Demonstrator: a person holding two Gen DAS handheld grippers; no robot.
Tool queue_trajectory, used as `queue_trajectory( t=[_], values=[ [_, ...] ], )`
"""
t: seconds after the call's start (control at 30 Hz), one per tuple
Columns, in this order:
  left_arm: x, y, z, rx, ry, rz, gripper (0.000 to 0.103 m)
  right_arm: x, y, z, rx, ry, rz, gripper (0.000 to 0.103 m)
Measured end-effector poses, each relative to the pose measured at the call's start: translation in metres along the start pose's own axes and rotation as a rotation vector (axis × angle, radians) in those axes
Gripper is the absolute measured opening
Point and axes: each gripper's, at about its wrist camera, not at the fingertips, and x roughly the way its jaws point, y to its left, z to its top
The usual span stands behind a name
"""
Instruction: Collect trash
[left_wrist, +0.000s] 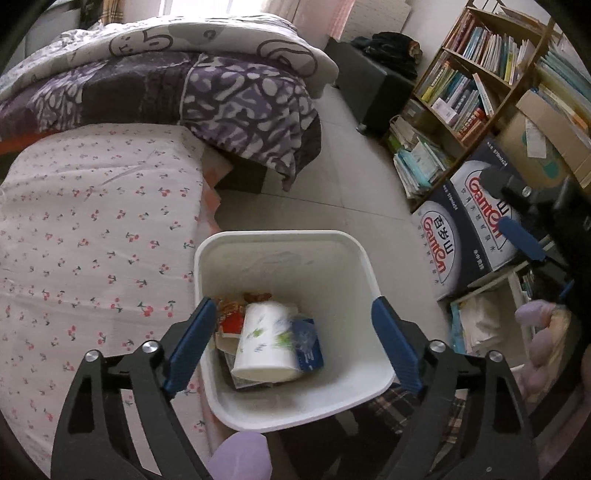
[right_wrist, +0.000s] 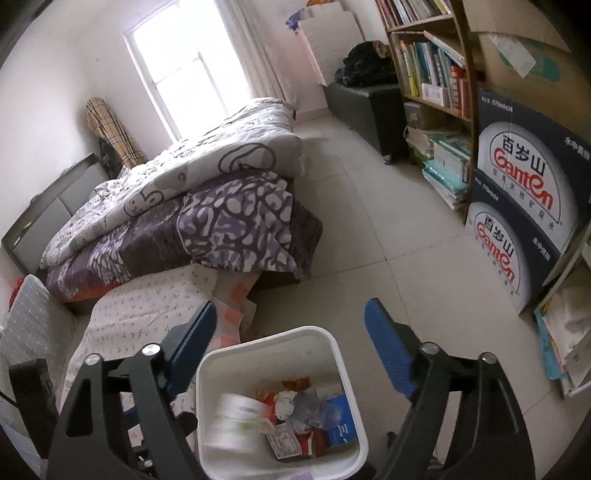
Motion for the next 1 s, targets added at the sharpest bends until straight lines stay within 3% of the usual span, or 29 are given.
queue_trajectory(
  t=[0.13, 0.23, 0.37, 0.5, 0.57, 0.7, 0.77, 0.83, 1.0],
  values=[
    [-0.009, 0.009, -0.005, 0.001, 0.002, 0.047, 0.085, -0.008, 0.013, 0.0, -0.044, -0.042, -0.025, 0.088],
    [-0.031, 0.016, -0.008, 0.042, -0.052, 0.147, 0.086, -0.018, 0.034, 0.003, -0.126, -0.083, -0.034, 0.09],
    [-0.087, 0.017, -0.01, 0.109, -0.255, 0.386, 0.096, -0.042, 0.053, 0.006, -0.161, -0.144, -0.031, 0.096],
    [-0.157, 0.023, -0.026, 0.08, -0.512, 0.537, 0.096, -0.065, 0.071, -0.003, -0.209, -0.185, -0.033, 0.096],
    [-0.173, 0.028, -0.039, 0.055, -0.587, 0.571, 0.096, -0.069, 0.082, -0.018, -0.246, -0.197, -0.034, 0.096],
    [-0.142, 0.064, -0.058, -0.03, -0.343, 0.511, 0.096, -0.055, 0.099, -0.053, -0.288, -0.135, -0.03, 0.096],
    [-0.13, 0.082, -0.064, -0.095, -0.314, 0.523, 0.096, -0.046, 0.108, -0.068, -0.303, -0.084, -0.019, 0.096],
    [-0.127, 0.093, -0.064, -0.134, -0.3, 0.502, 0.096, -0.044, 0.114, -0.08, -0.317, -0.095, -0.017, 0.096],
    [-0.132, 0.102, -0.069, -0.154, -0.354, 0.559, 0.096, -0.031, 0.125, -0.093, -0.337, -0.098, -0.031, 0.096]
  ],
)
